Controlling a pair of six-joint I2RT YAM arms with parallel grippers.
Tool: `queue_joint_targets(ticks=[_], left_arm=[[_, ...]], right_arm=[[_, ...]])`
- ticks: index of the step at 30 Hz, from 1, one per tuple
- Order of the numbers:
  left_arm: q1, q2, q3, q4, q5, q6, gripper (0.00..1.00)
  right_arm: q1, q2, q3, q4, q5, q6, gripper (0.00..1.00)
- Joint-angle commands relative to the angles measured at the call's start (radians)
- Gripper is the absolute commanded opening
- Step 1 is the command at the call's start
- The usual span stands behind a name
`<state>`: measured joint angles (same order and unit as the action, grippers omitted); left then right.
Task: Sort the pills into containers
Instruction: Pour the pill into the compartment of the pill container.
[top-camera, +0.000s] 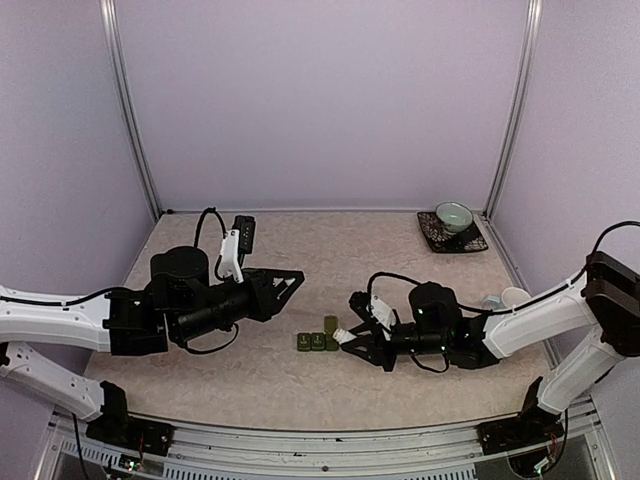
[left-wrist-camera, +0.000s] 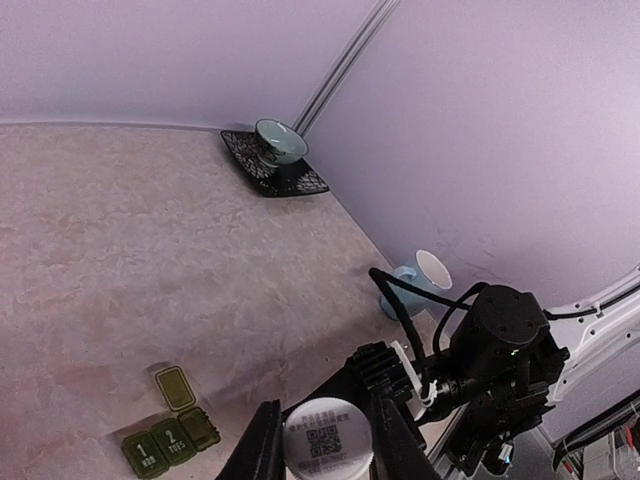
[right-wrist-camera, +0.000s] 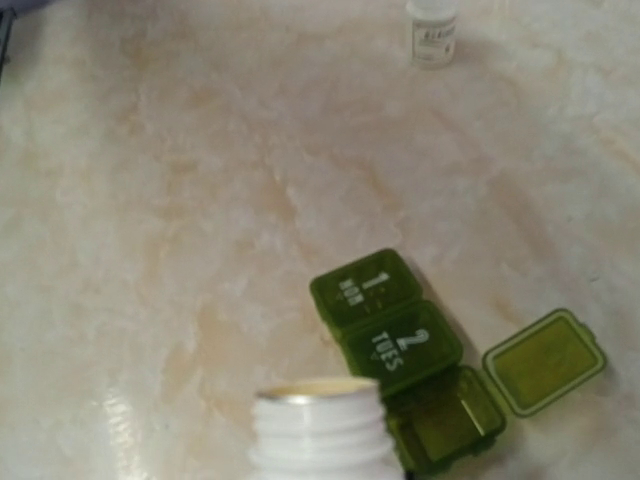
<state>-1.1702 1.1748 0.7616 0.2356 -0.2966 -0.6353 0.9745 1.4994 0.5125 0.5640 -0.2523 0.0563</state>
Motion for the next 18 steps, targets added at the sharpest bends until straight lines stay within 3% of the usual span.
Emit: queue_joint_targets(ticks=[1, 18], left_arm=[[0.007, -0.036, -0.024, -0.002, -0.012, 0.032, 0.18], [0.015, -0.107, -0.066, -0.014, -0.023, 0.033, 0.16]], right_arm=[[-0.011, 0.064, 0.08, -0.075, -0.017, -0.041, 0.0], [-0.028, 0.185, 0.281, -0.372, -0.009, -0.096, 0.0]])
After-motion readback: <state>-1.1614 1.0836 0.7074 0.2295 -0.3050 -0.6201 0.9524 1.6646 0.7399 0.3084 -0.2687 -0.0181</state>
